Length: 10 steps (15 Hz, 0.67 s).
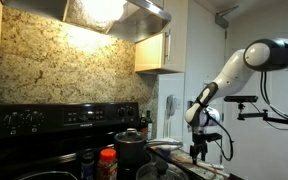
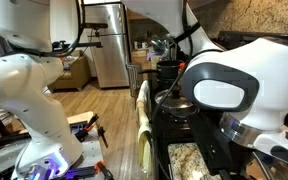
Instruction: Uncover the pot on the left, put the lid on the stove, and then put the wooden spoon inside the pot
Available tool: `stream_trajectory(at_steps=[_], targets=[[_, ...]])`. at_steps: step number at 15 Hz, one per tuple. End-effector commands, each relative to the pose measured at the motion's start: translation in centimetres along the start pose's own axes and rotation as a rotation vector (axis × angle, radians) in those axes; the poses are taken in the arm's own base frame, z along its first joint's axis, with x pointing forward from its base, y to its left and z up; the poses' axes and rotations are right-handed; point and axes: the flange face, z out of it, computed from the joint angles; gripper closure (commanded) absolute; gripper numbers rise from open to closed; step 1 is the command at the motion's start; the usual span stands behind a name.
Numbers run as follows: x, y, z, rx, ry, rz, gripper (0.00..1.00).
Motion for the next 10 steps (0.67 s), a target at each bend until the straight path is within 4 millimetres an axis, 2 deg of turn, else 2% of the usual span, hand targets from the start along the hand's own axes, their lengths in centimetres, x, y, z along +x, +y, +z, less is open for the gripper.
stream_trajectory(at_steps=[1, 2, 8, 10], targets=[[0.52, 0.92, 0.43, 0.009, 0.041, 0.000, 0.00], [0.09, 0.30, 0.29, -0.006, 0.007, 0.005, 0.00], [0.38, 0.92, 1.02, -0.009, -0.002, 0.004, 0.00], [0.20, 1.17, 0.34, -0.007, -0.001, 0.011, 0.00]])
